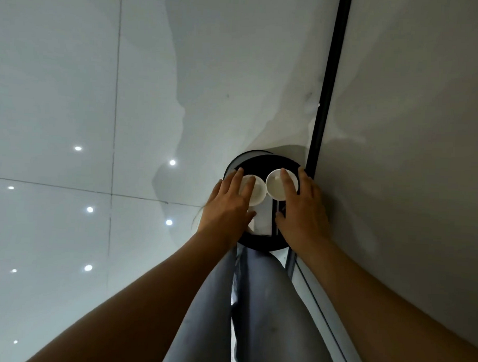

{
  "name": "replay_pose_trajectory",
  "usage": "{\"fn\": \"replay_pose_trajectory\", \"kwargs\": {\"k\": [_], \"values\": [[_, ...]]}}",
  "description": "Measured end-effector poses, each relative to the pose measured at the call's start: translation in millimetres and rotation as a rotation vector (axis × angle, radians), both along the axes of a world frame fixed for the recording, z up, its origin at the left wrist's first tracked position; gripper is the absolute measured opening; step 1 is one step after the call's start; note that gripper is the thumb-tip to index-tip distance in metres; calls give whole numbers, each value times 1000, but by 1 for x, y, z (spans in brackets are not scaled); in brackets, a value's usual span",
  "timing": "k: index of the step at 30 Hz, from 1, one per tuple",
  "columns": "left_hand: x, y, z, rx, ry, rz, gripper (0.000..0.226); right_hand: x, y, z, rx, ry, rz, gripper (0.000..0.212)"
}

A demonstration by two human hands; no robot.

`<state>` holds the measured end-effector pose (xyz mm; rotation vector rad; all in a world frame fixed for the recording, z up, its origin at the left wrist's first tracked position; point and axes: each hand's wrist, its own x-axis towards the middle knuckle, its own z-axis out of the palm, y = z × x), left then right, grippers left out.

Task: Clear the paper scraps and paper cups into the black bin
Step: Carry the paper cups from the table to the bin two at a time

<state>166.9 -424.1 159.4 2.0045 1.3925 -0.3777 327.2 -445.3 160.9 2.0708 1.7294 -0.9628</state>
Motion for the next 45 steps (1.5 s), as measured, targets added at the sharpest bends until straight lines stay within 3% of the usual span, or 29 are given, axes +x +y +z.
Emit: {"fn": "replay_pose_trajectory", "kwargs": {"k": [5, 8, 13, 21, 32, 45], "values": [[-21, -7, 83, -25, -8, 25, 63, -16, -1, 78, -54, 4, 2, 76], [-37, -10, 154, -22, -13, 147, 56, -35, 2, 149, -39, 48, 54, 71], [-69, -33, 277, 45, 75, 141, 49, -74, 3, 278, 0, 71, 190, 62], [-120, -111, 418, 141, 132, 491, 48, -142, -40, 419, 37, 86, 523, 61], [-246, -278, 473, 170, 191, 974, 47, -304, -131, 486, 95, 62, 1019, 63], [-440, -527, 481, 135, 256, 1421, 46, -575, -361, 495, 105, 176, 1503, 62]]}}
